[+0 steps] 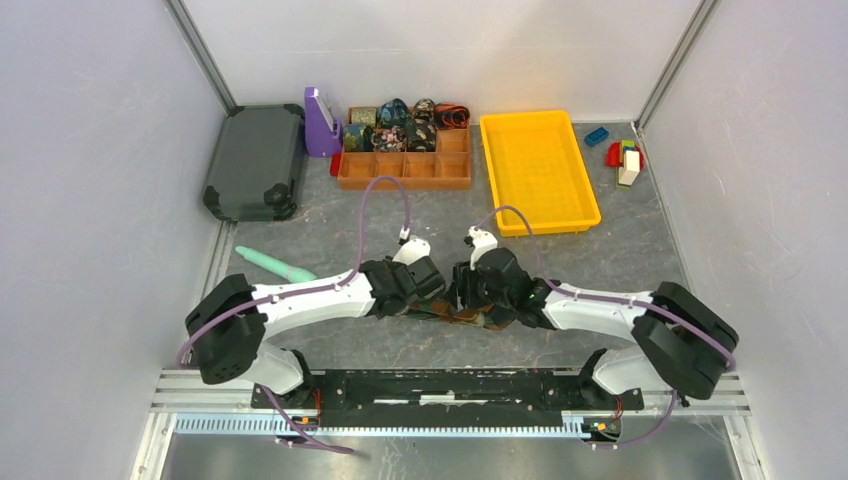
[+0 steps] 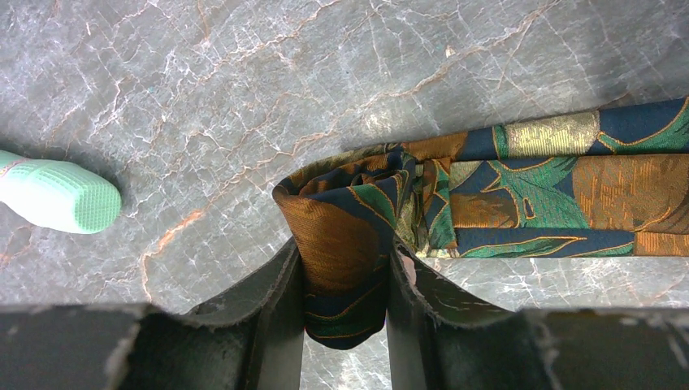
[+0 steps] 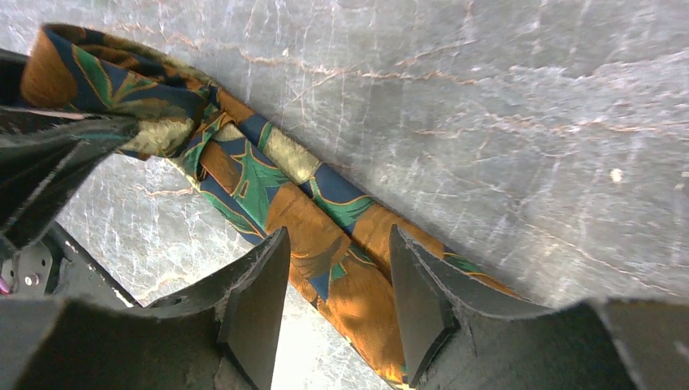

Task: Roll the ties
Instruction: Roll the tie at the center of the board.

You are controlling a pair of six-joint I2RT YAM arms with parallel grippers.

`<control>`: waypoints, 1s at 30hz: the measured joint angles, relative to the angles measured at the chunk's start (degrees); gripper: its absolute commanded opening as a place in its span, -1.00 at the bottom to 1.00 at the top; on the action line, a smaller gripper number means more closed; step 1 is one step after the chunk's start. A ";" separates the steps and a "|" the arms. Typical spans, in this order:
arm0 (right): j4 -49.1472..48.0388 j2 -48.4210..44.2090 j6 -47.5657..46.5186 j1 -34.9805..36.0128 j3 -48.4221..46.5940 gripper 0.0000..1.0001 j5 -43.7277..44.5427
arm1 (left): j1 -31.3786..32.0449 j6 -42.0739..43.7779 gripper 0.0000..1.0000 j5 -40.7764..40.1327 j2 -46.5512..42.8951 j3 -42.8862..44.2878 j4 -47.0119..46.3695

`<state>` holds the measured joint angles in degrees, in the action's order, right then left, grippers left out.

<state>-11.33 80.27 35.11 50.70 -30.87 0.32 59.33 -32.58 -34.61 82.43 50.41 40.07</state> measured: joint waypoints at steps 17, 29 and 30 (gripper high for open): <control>0.92 -9.92 -0.96 -5.35 5.01 0.21 1.46 | 5.55 -5.33 -0.16 -6.54 11.82 8.31 6.47; 2.58 -13.00 -1.44 -6.03 5.70 0.30 1.90 | 8.07 -8.00 0.20 -8.48 20.24 13.77 9.40; 2.73 -13.07 -1.49 -6.10 5.75 0.30 1.90 | 8.15 -8.02 0.22 -8.35 20.94 14.12 9.46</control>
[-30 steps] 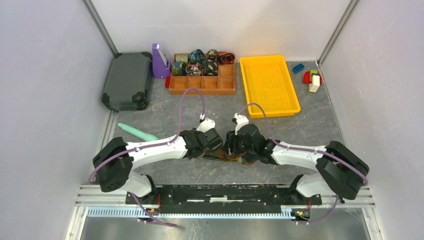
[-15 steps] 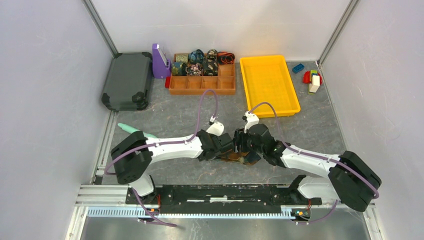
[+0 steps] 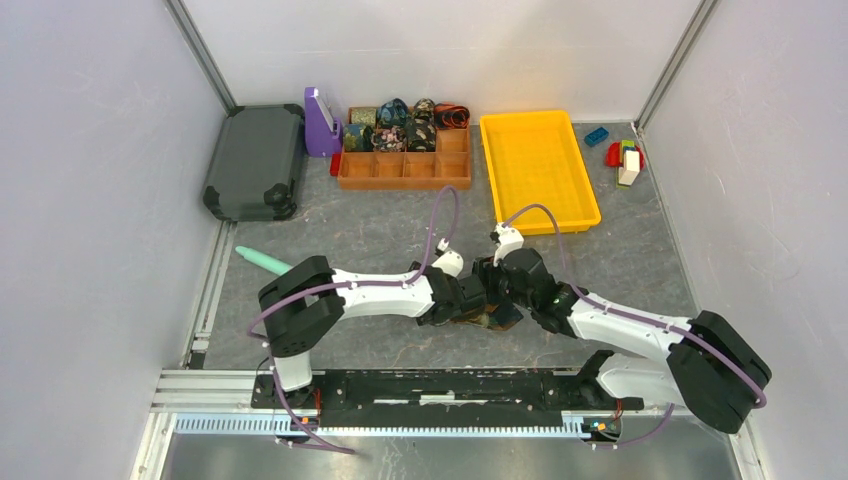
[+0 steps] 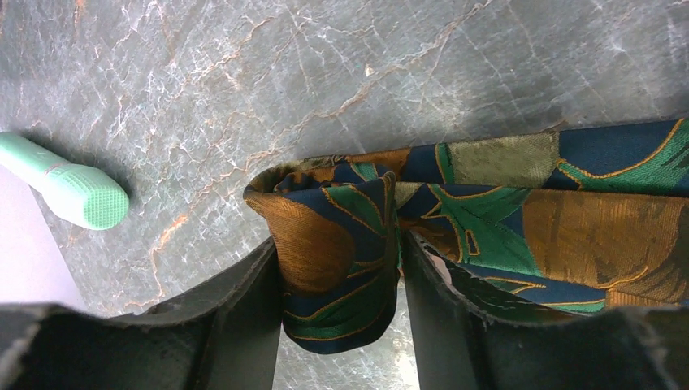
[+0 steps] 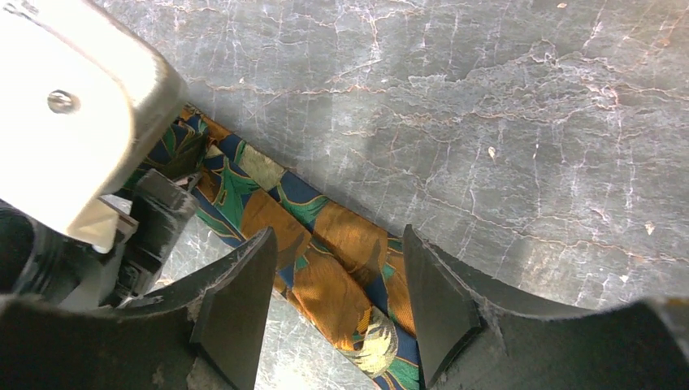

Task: Roll the ties
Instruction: Roll the tie at the center of the board.

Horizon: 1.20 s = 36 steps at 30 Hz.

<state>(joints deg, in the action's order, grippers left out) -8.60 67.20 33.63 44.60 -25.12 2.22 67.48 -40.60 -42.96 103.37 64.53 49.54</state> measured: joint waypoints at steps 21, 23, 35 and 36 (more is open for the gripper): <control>1.11 -0.37 -0.44 -0.11 -0.39 0.32 -0.35 | 0.55 -1.36 0.36 1.73 -0.50 2.49 2.78; 1.33 -0.31 -0.48 -0.11 -0.81 0.32 -0.68 | 0.55 -1.66 0.35 1.86 -0.83 2.49 2.91; 1.77 0.81 -0.46 -0.11 -2.60 0.33 -2.86 | 0.55 -2.51 0.30 2.62 -6.25 2.49 4.15; 1.81 0.98 -0.48 -0.09 -2.75 0.33 -3.17 | 0.55 -2.71 0.29 2.60 -6.82 2.47 4.15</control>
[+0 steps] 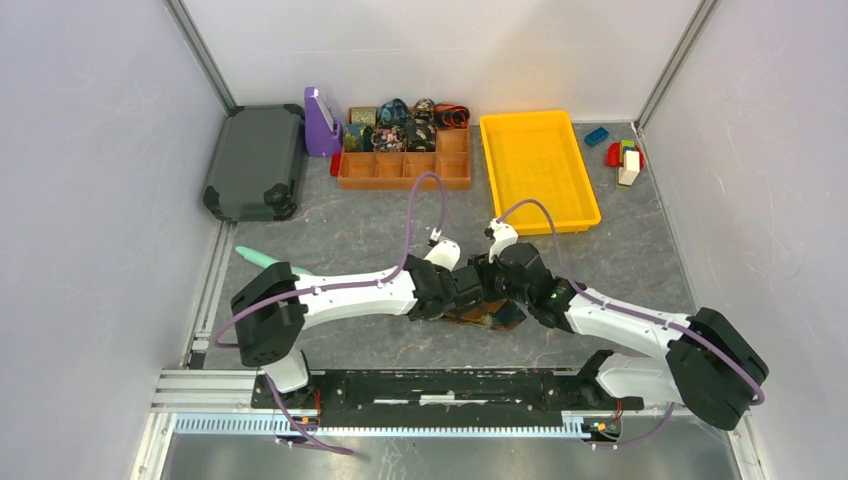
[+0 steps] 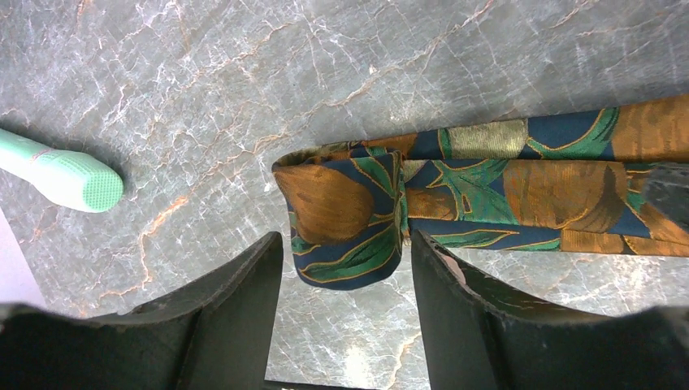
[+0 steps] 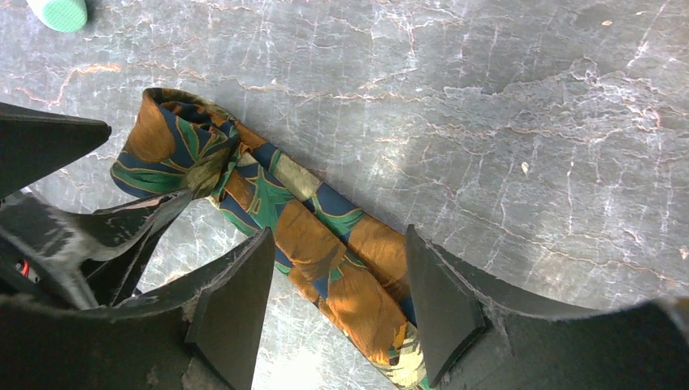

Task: Roll the ties
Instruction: Roll the tie at the center of the board.

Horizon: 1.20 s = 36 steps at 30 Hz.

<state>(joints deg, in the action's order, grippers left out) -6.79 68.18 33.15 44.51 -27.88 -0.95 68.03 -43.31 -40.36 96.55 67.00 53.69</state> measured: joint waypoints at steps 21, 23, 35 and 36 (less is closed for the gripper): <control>-0.13 7.65 3.85 7.72 -9.66 0.48 -0.50 | -15.45 1.16 0.11 9.27 -34.21 -20.11 -10.19; -0.28 9.38 4.81 8.76 -11.45 0.49 -0.37 | -17.99 1.49 0.11 10.93 -36.22 -22.40 -11.19; -0.33 17.51 10.14 11.98 -18.40 0.50 4.26 | -21.66 2.86 0.07 15.96 -38.34 -28.24 -16.46; -0.33 17.88 10.62 12.09 -18.56 0.50 4.76 | -21.75 2.86 0.07 16.13 -38.34 -28.50 -16.72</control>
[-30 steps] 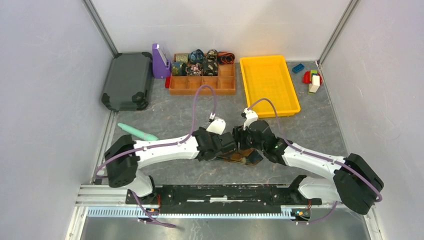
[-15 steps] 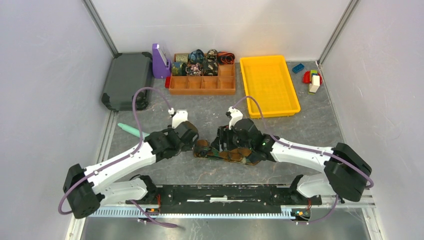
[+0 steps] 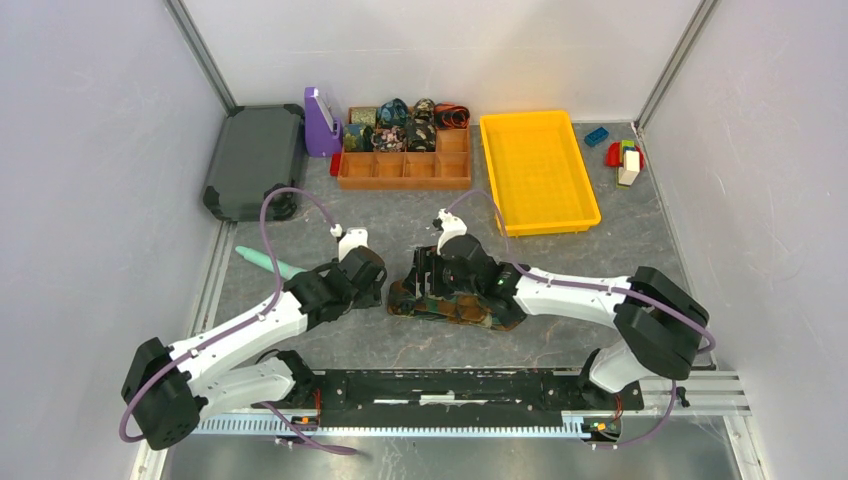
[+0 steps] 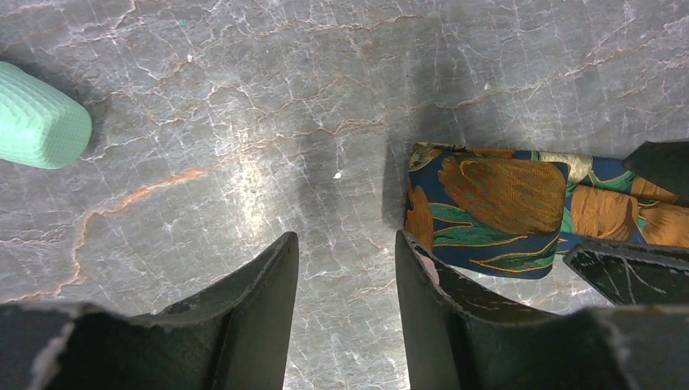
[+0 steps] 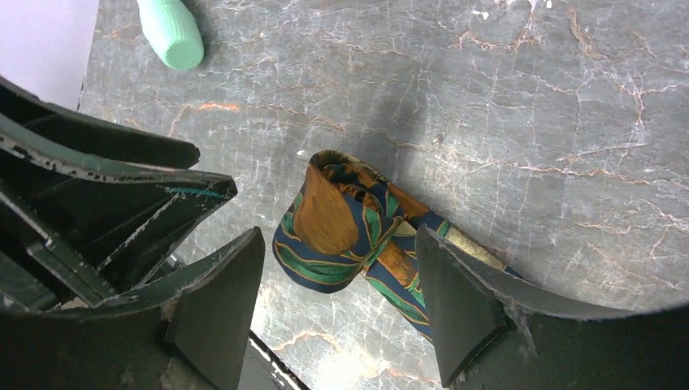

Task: Roll the ties
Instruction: Roll the tie at the center of the board.

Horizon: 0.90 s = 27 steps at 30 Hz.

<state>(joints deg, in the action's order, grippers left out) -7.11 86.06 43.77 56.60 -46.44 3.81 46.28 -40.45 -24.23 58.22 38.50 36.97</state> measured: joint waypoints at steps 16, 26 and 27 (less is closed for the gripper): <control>0.48 4.61 2.10 1.33 -0.83 0.40 1.62 | -0.31 0.04 0.04 2.58 0.72 -1.75 -4.39; -0.07 4.44 2.05 1.33 0.39 0.29 1.62 | -0.31 0.07 0.03 5.97 2.54 -3.10 -7.45; -0.15 4.35 2.05 1.33 0.76 0.28 1.62 | -0.31 0.13 0.04 6.23 2.54 -3.10 -7.58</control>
<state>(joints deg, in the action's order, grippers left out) -7.27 90.41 45.82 57.93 -45.67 5.43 45.98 -40.32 -18.00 60.75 35.40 29.39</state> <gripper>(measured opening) 0.655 0.513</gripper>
